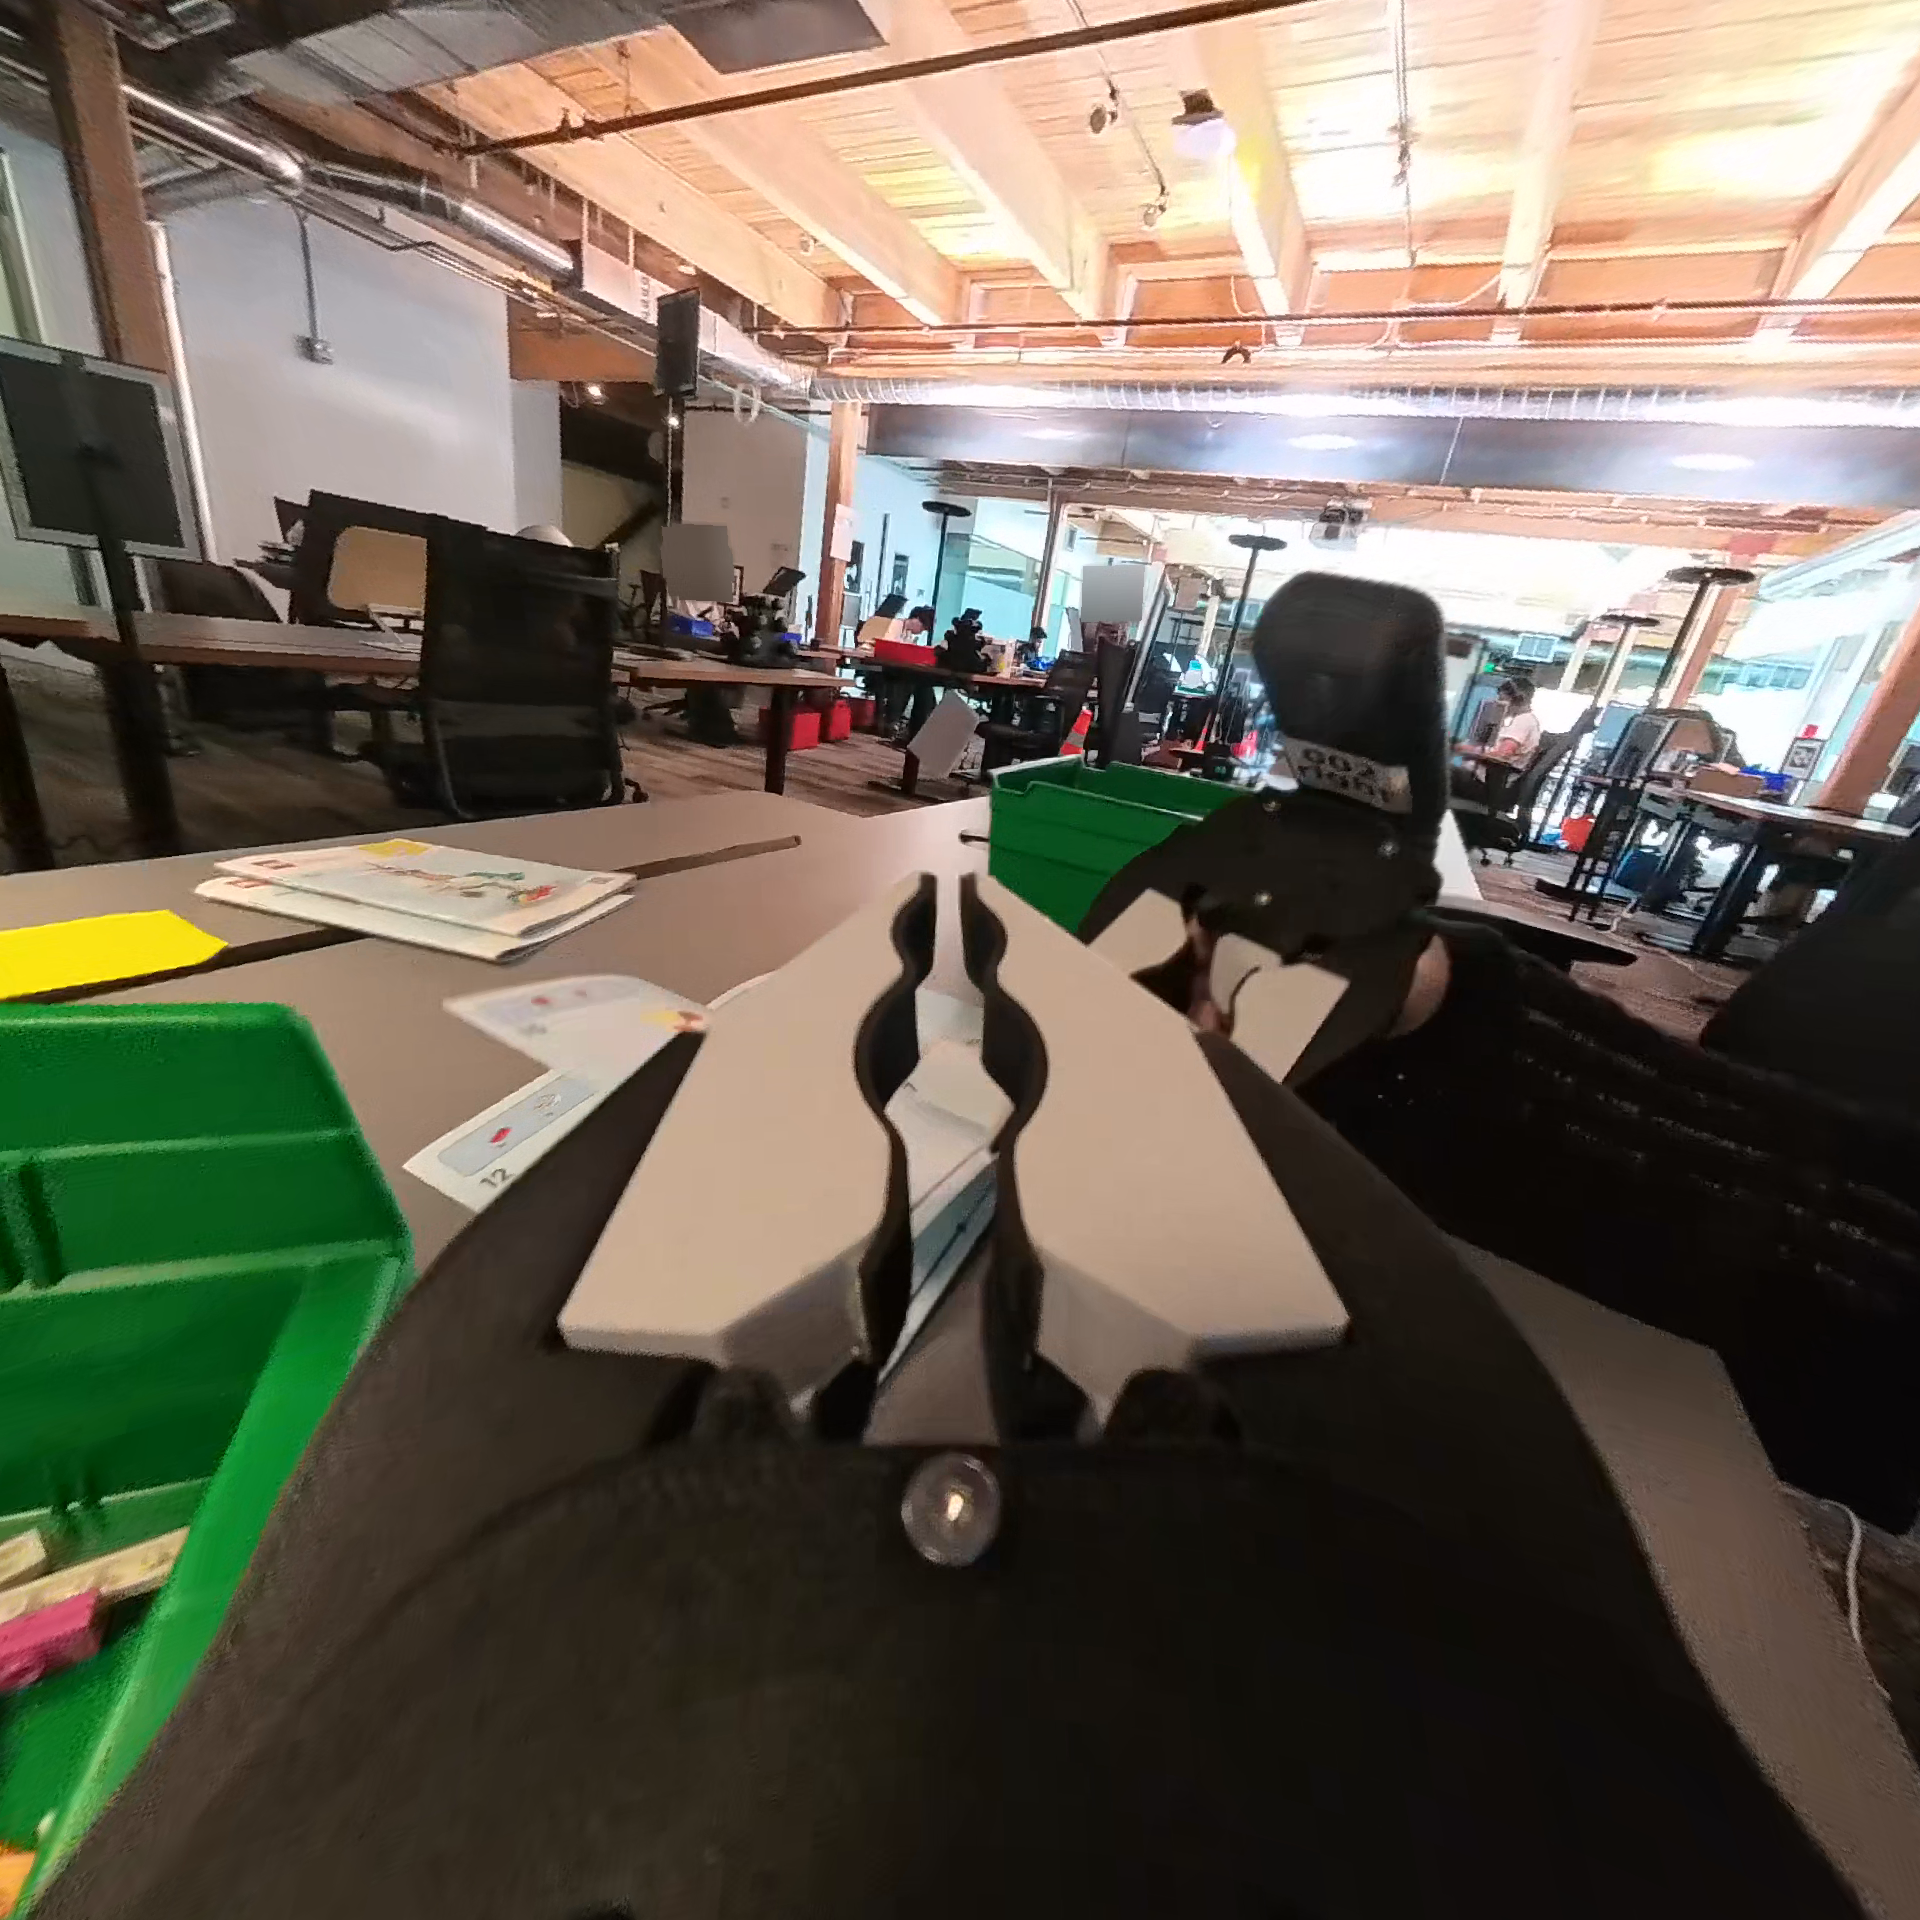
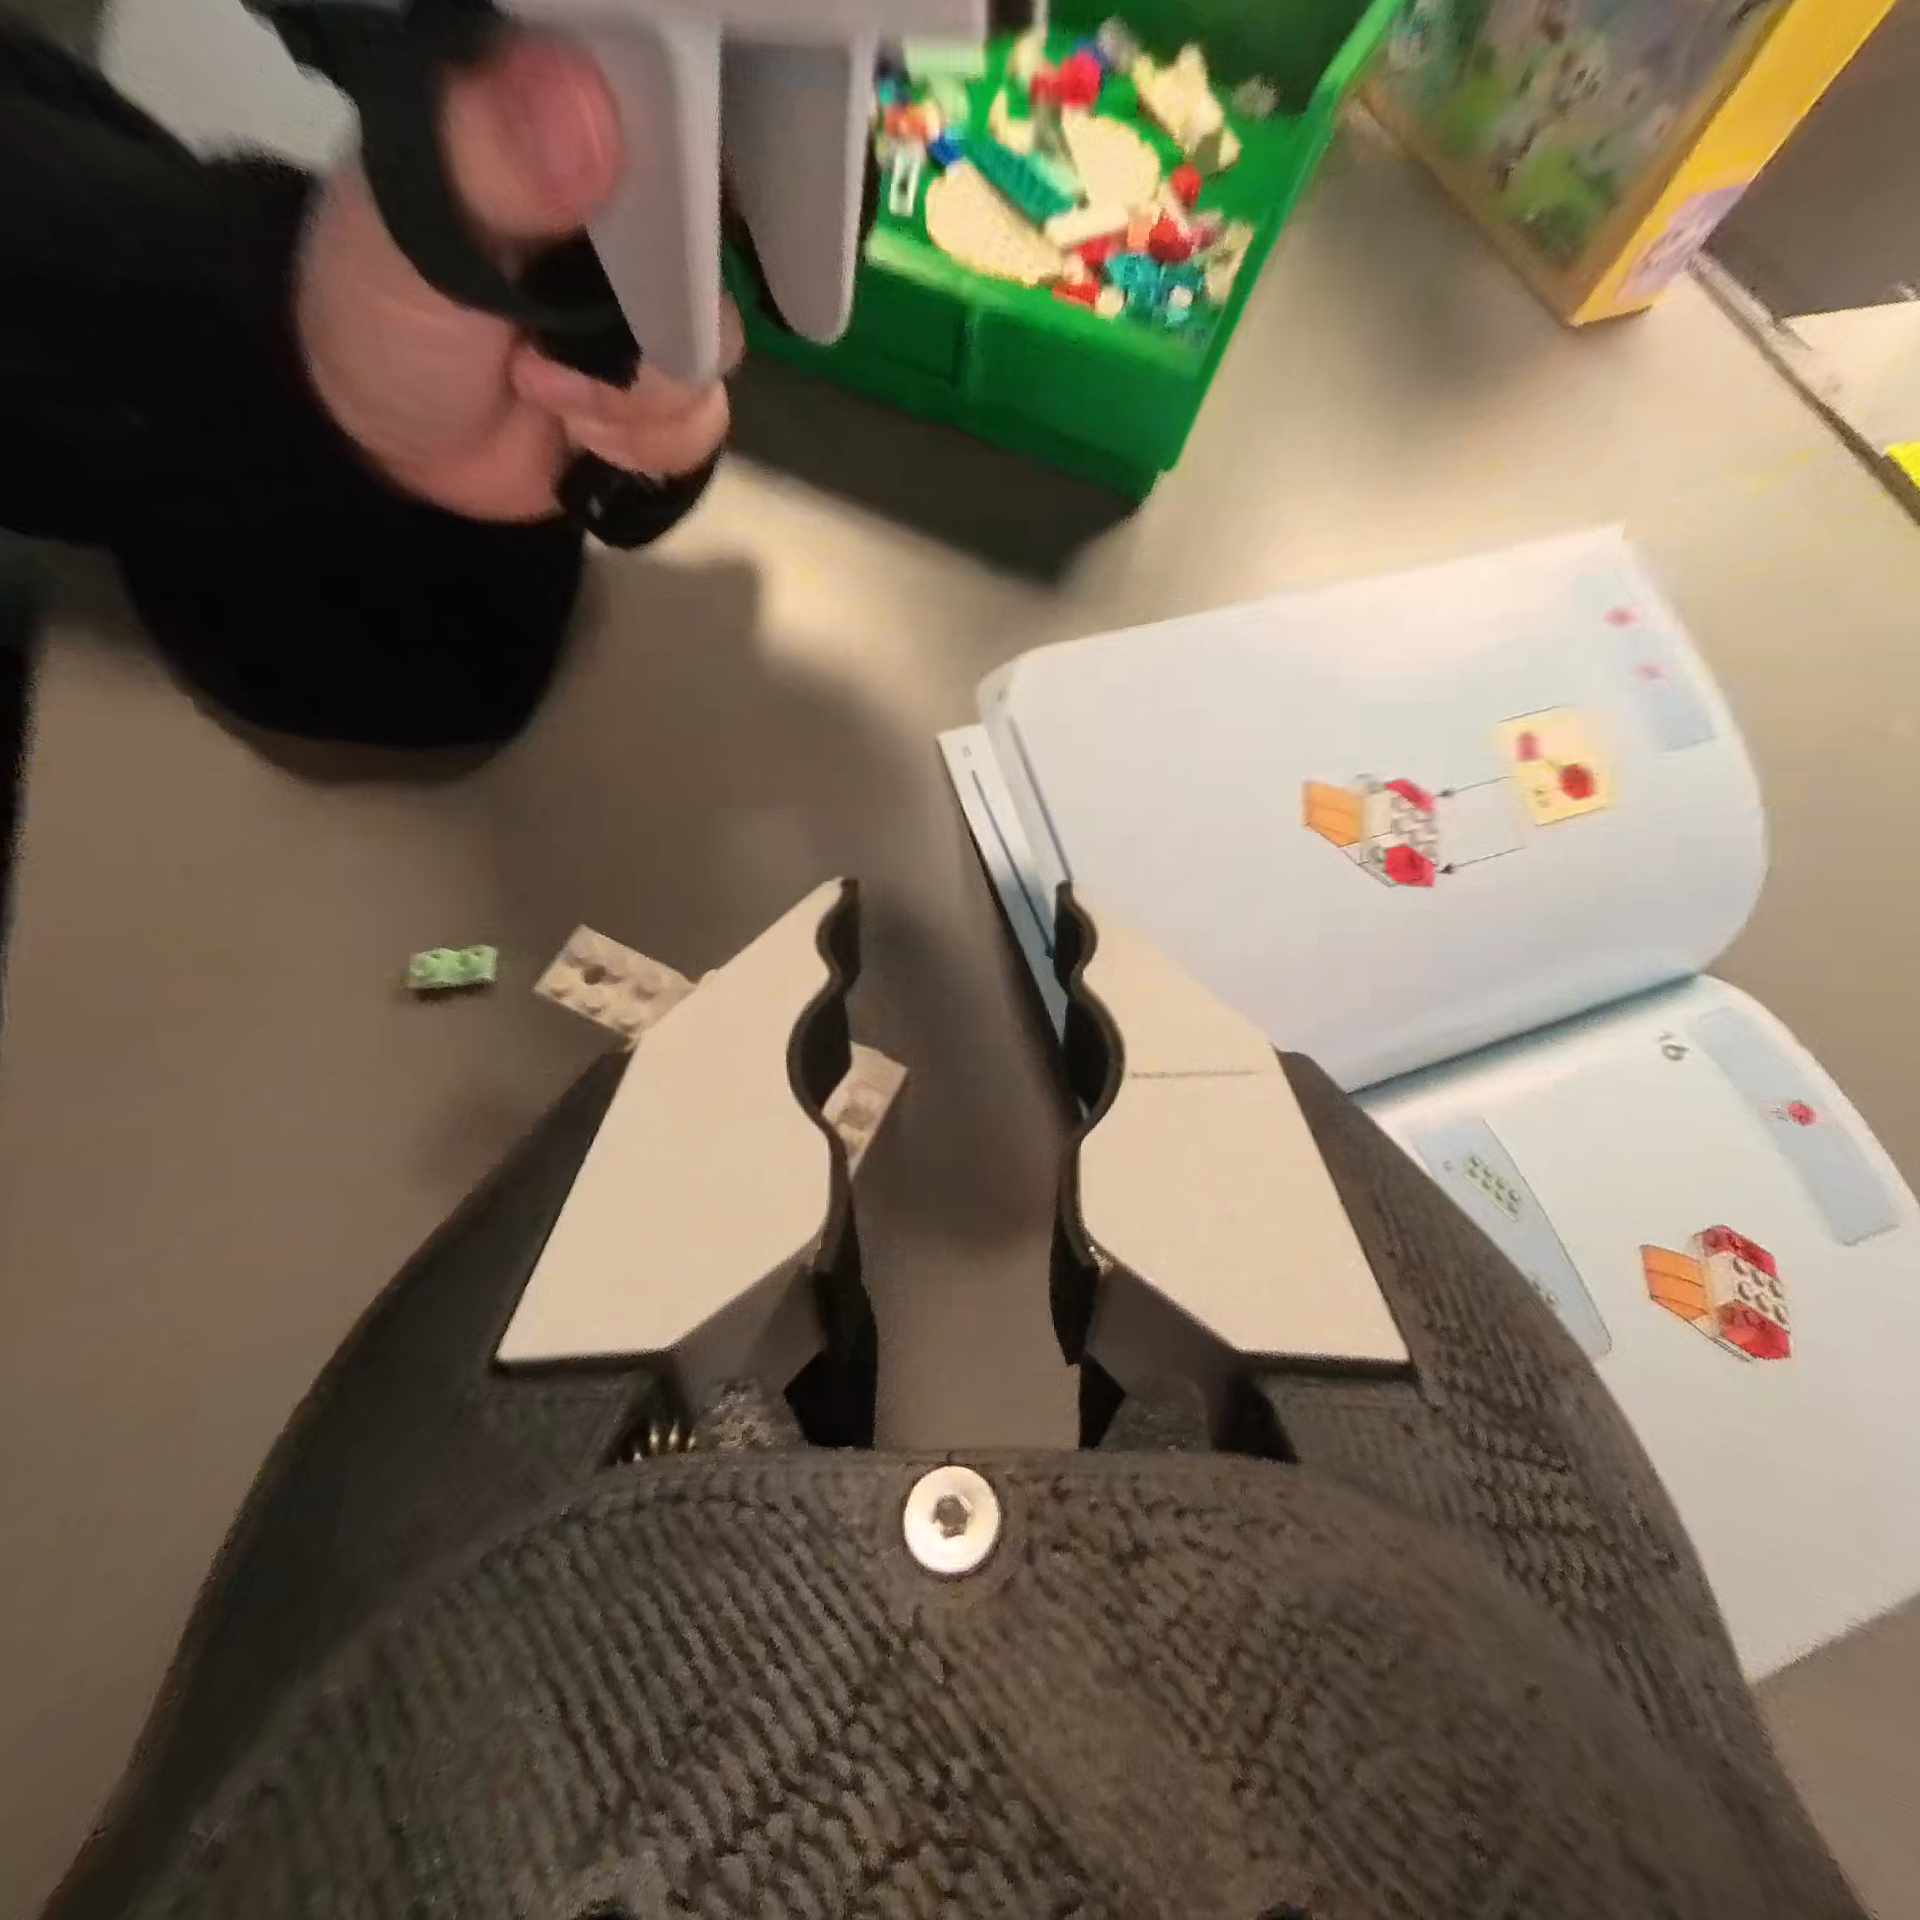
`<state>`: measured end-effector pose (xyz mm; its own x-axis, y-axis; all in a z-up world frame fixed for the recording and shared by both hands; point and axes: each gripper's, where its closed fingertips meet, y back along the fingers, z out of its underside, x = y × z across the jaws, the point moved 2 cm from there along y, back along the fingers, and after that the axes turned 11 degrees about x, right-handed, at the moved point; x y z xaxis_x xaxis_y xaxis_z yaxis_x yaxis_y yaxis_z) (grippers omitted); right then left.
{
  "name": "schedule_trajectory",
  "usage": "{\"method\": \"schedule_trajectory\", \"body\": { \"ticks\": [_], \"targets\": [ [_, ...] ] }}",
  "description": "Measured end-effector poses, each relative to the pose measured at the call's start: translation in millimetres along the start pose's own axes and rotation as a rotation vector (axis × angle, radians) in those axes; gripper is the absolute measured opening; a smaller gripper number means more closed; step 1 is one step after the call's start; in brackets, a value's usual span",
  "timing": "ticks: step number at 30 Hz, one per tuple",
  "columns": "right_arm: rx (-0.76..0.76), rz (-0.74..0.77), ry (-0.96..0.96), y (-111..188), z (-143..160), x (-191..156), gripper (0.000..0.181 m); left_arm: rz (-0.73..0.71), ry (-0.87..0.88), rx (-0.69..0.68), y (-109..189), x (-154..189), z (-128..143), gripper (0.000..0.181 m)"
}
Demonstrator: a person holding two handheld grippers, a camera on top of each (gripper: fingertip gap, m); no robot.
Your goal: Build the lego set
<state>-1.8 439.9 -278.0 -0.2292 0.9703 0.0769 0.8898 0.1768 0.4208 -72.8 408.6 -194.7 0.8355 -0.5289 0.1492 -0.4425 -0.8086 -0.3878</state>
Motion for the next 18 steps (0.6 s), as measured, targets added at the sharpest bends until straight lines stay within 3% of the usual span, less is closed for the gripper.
{"method": "schedule_trajectory", "body": {
  "ticks": [3, 6, 11, 18],
  "targets": [
    [0.117, 0.083, -0.086, 23, -19, 23, 0.036, -0.002, 0.002, 0.002, -4, -5, 0, 0.003],
    [0.095, 0.277, -0.179, 38, -11, 68, 0.037, -0.005, -0.029, 0.017, -10, -10, -3, 0.003],
    [-0.06, 0.36, -0.261, 11, 18, 89, 0.04, -0.003, -0.077, 0.028, -20, -17, 1, 0.003],
    [-0.234, 0.347, -0.276, -13, 40, 86, 0.056, 0.033, -0.193, 0.0, -15, -13, 10, 0.001]
  ]
}}
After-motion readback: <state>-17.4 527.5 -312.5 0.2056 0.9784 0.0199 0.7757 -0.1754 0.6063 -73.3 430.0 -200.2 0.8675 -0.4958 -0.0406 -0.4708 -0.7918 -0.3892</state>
